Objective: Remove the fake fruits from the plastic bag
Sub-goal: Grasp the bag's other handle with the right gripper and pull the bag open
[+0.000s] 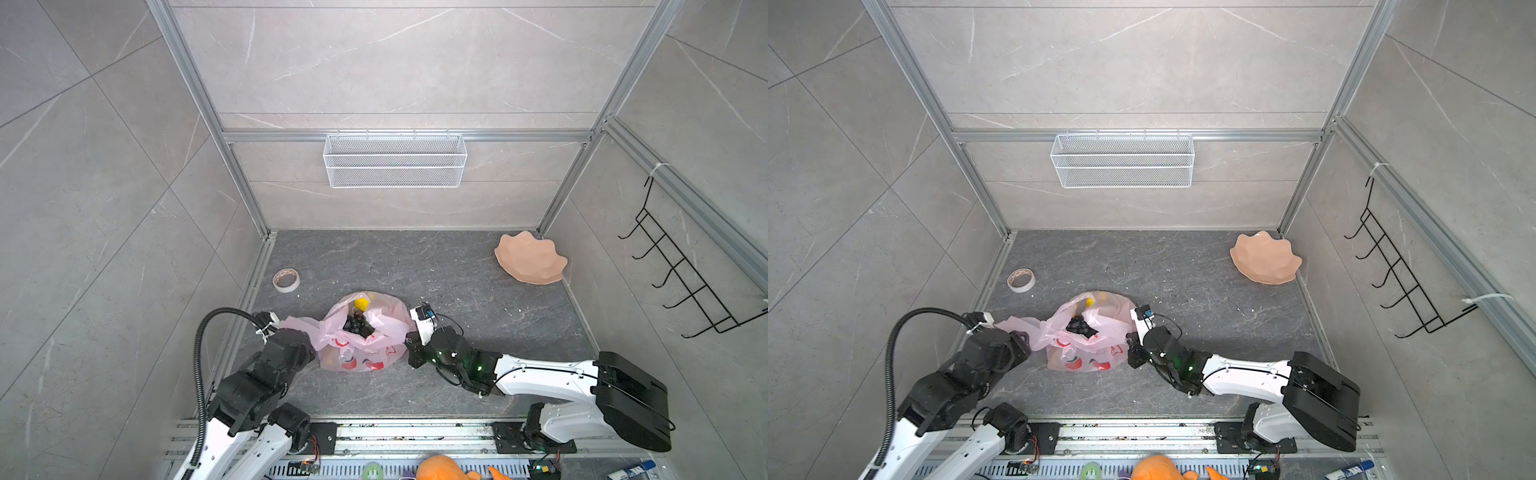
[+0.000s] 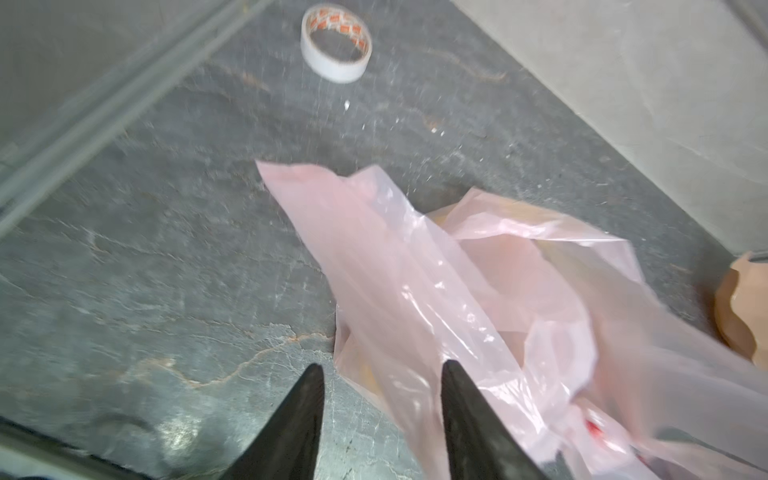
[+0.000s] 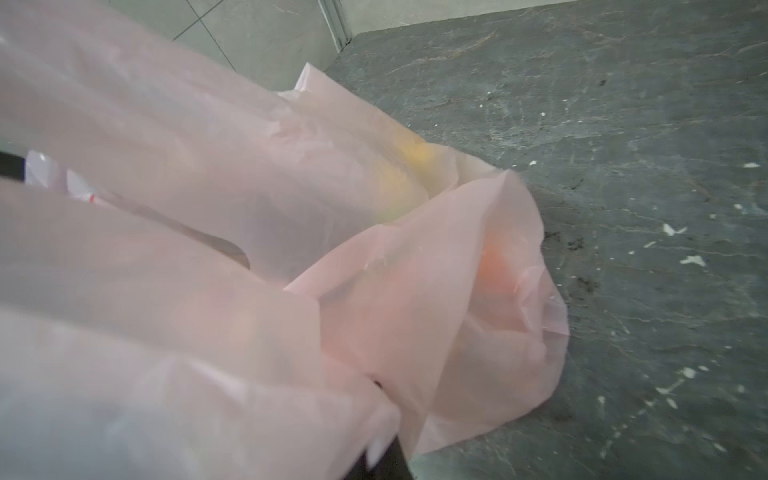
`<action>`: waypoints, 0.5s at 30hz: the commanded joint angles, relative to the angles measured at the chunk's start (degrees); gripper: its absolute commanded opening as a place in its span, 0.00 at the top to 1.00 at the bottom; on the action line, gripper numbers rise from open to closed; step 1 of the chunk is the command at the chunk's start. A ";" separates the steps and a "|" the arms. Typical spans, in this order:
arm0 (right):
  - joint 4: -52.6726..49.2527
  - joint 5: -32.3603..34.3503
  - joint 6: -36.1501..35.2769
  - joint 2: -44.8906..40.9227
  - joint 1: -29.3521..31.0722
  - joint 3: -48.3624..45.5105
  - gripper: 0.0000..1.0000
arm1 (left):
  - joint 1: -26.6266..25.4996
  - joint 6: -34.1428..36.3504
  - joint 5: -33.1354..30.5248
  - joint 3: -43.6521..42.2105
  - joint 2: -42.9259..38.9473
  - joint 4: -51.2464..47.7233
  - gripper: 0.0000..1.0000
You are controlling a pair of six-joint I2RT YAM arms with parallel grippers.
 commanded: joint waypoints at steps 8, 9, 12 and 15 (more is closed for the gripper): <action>5.37 -1.20 -0.72 -1.41 1.10 0.21 1.00 | -2.67 12.03 2.93 34.75 25.70 -16.15 0.47; 5.35 -1.04 -0.75 -1.65 1.10 0.15 1.00 | -3.61 11.74 2.61 35.33 26.86 -16.25 0.49; 5.37 -0.71 -0.90 -2.38 1.10 -0.20 1.00 | -5.53 11.36 4.38 35.02 30.61 -15.22 0.55; 5.35 -0.40 -0.90 -2.96 1.13 -0.47 1.00 | -6.76 11.24 7.45 32.93 33.89 -12.75 0.58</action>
